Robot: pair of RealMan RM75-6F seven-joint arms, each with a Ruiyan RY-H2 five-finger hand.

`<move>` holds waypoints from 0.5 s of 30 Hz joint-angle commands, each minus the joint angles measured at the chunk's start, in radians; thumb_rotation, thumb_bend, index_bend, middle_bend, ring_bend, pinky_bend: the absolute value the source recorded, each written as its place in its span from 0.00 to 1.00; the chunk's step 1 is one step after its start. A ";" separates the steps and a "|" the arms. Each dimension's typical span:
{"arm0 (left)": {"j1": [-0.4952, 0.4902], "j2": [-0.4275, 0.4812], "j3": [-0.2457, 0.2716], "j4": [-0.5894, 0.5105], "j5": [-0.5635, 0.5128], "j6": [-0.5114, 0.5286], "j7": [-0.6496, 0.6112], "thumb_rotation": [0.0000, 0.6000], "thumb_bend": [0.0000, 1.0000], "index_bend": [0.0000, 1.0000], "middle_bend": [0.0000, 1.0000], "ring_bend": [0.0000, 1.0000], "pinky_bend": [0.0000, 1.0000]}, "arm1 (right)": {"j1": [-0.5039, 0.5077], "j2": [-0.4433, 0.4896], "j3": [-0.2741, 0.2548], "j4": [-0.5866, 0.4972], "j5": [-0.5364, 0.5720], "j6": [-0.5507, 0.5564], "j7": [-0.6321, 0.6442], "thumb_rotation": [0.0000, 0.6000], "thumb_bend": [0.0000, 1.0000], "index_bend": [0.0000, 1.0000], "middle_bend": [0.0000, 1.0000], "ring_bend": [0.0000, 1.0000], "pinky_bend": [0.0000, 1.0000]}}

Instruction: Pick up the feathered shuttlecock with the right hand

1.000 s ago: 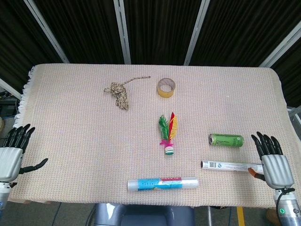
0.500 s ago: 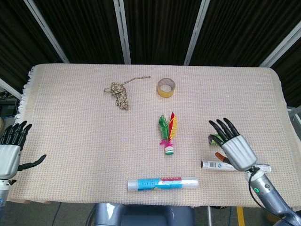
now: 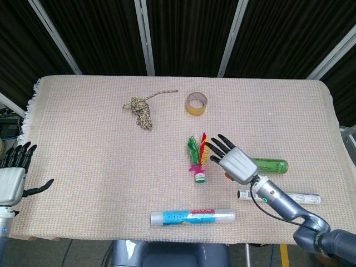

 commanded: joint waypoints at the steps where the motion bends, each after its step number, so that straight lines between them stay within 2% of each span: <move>1: 0.001 -0.003 -0.007 0.008 -0.009 0.006 0.002 0.60 0.16 0.00 0.00 0.00 0.00 | 0.073 -0.043 0.026 0.037 0.026 -0.078 -0.035 1.00 0.12 0.38 0.07 0.00 0.03; 10: 0.003 -0.010 -0.019 0.034 -0.054 -0.010 0.004 0.60 0.16 0.00 0.00 0.00 0.00 | 0.192 -0.126 0.023 0.165 0.051 -0.196 -0.057 1.00 0.12 0.39 0.08 0.00 0.04; 15: 0.002 -0.019 -0.024 0.044 -0.075 -0.017 0.020 0.60 0.16 0.00 0.00 0.00 0.00 | 0.256 -0.165 0.005 0.246 0.043 -0.246 -0.017 1.00 0.12 0.39 0.09 0.00 0.04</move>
